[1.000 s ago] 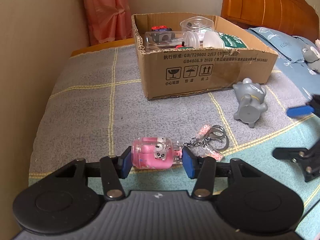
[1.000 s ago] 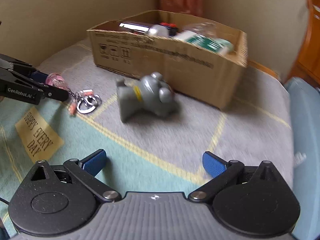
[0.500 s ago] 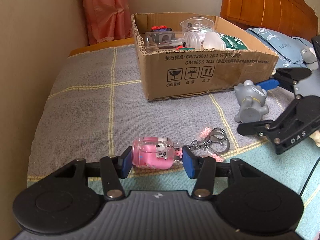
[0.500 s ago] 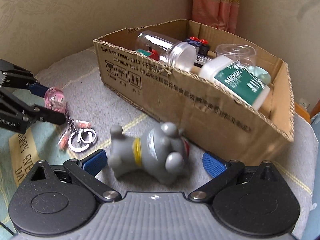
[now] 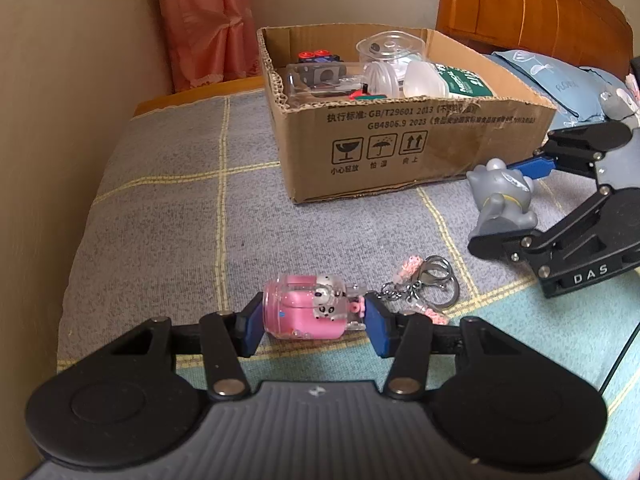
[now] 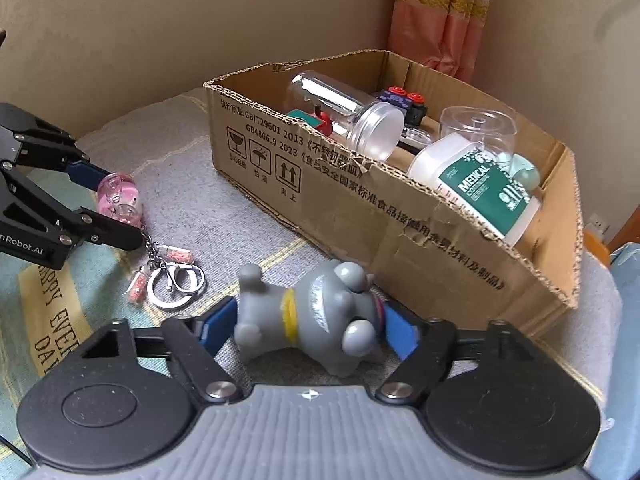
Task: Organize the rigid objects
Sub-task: 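Grasp the pink charm with the left gripper while the right gripper grasps the grey cat figurine, then carry the pink charm and grey cat into the box and release both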
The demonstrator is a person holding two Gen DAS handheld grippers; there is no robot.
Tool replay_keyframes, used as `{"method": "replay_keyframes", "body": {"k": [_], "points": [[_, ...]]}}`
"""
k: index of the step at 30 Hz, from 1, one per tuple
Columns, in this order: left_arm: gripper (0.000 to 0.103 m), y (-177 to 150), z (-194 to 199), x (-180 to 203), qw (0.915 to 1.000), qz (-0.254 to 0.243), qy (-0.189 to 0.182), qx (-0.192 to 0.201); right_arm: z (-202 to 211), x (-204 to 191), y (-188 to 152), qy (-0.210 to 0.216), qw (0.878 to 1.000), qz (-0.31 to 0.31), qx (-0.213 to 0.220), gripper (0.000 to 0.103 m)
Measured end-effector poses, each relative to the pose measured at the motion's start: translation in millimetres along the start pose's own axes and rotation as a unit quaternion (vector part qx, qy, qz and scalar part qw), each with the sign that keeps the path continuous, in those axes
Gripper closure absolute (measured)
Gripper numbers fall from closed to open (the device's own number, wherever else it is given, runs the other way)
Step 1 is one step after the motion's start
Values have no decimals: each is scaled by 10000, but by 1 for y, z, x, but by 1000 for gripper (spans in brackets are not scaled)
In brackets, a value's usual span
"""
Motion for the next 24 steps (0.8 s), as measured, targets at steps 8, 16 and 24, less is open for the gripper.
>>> {"method": "replay_keyframes", "body": {"k": [8, 16, 24], "points": [[54, 4, 16, -2, 9997, -146, -187, -15, 18, -8, 2, 62, 9999, -145, -29, 25], [54, 28, 54, 0, 9974, -597, -352, 193, 58, -20, 11, 14, 9999, 113, 88, 25], [54, 70, 89, 8, 9926, -948, -519, 555, 91, -8, 39, -150, 9983, 19, 569, 25]]}}
Point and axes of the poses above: each gripper's, at about its wrist camera, not at the fingertips, and z roughly against the way its jaws point, x to its right, y to its top, the point moved 1 cm from there along -z, roughly the way its jaws point, and after that the axes turned 10 degrees about y, right-handed, at the moved point
